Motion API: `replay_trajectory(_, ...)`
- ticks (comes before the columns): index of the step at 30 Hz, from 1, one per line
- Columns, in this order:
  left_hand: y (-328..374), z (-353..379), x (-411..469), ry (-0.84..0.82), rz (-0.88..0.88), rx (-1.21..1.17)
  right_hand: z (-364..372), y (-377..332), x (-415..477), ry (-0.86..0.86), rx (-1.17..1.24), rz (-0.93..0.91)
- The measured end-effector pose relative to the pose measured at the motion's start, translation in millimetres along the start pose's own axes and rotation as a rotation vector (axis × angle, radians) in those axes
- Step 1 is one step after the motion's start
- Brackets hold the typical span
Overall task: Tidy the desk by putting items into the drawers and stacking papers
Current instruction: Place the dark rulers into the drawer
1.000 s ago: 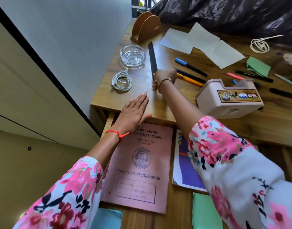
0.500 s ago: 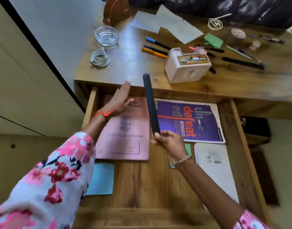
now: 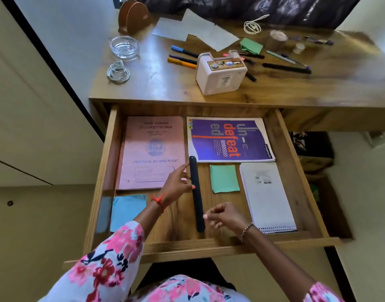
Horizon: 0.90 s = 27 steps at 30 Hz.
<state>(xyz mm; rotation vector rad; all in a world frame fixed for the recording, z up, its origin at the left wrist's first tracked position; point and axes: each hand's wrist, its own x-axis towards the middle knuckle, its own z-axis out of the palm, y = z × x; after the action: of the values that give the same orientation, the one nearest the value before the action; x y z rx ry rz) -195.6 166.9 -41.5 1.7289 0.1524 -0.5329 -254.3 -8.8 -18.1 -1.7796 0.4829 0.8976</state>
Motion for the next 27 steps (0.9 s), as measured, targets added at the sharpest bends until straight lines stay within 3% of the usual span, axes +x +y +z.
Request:
replay_trajectory(7, -20, 13, -2, -0.011, -0.068, 0.039, 13, -4, 22, 0.262, -0.068, -0.138)
replay_trajectory(21, -35, 27, 0, 0.118, 0.012, 0.523, 22, 5, 44, 0.264, -0.02, -0.085)
replay_trajectory(27, -37, 28, -3, 0.126, 0.001, 0.603, 30, 8, 48, 0.303, -0.029, -0.082)
